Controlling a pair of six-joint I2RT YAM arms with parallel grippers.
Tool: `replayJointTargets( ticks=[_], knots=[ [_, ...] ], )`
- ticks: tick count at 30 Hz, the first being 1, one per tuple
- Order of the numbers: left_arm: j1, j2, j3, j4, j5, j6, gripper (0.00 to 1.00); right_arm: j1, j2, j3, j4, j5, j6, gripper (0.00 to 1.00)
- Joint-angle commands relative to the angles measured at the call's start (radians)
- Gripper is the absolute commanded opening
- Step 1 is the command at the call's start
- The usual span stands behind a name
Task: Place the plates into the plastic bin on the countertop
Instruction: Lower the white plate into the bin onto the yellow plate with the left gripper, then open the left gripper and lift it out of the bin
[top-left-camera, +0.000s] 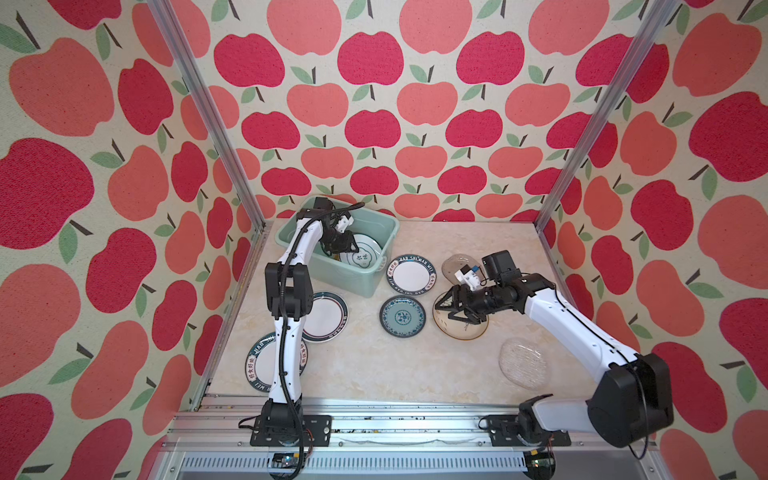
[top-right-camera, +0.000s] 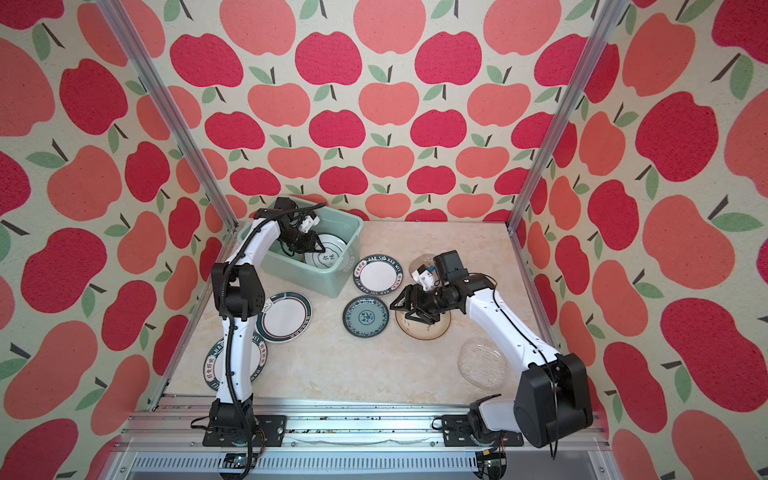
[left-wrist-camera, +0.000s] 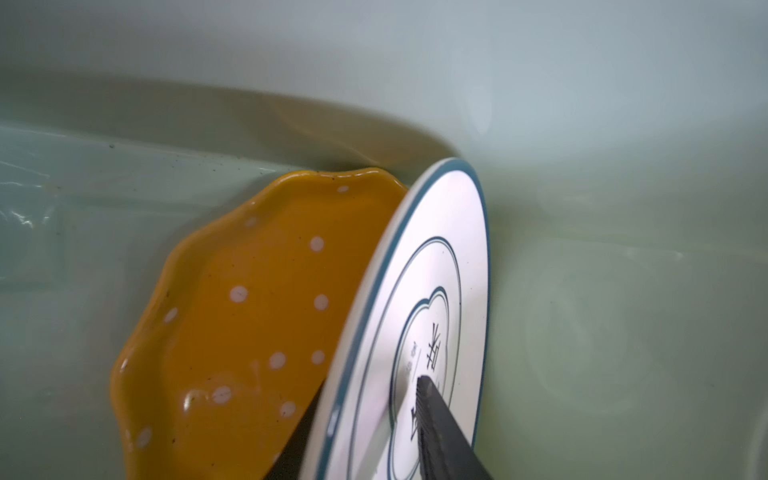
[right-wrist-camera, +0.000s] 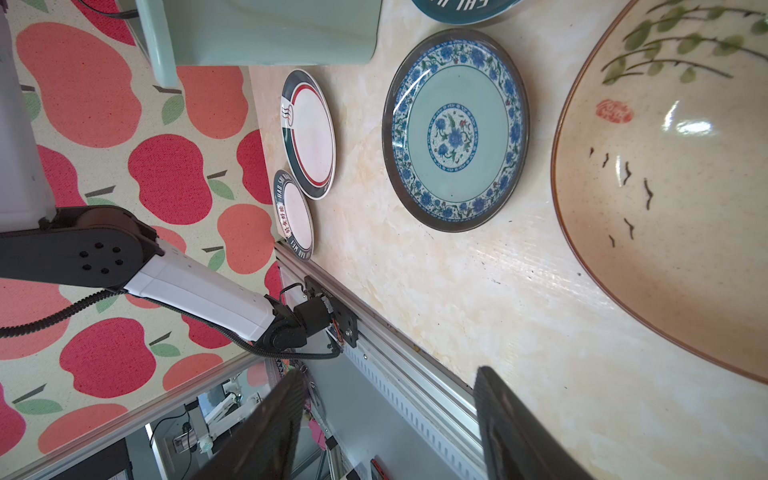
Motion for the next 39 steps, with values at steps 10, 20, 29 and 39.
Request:
replayJointTargets(
  ticks=[10,20,29,39],
  knots=[
    [-0.007,0.026,-0.009,0.061,-0.077,-0.001,0.47,0.009,0.035,0.048,-0.02,-0.017,-0.025,0.67],
    [-0.02,0.07,-0.012,0.065,-0.12,-0.003,0.49,0.008,0.049,0.054,-0.023,-0.019,-0.03,0.67],
    [-0.038,0.064,-0.074,0.132,-0.196,0.013,0.53,0.009,0.063,0.055,-0.023,-0.019,-0.034,0.67],
    [-0.042,0.046,-0.113,0.184,-0.279,-0.017,0.62,0.009,0.075,0.074,-0.024,-0.012,-0.039,0.67]
  ],
)
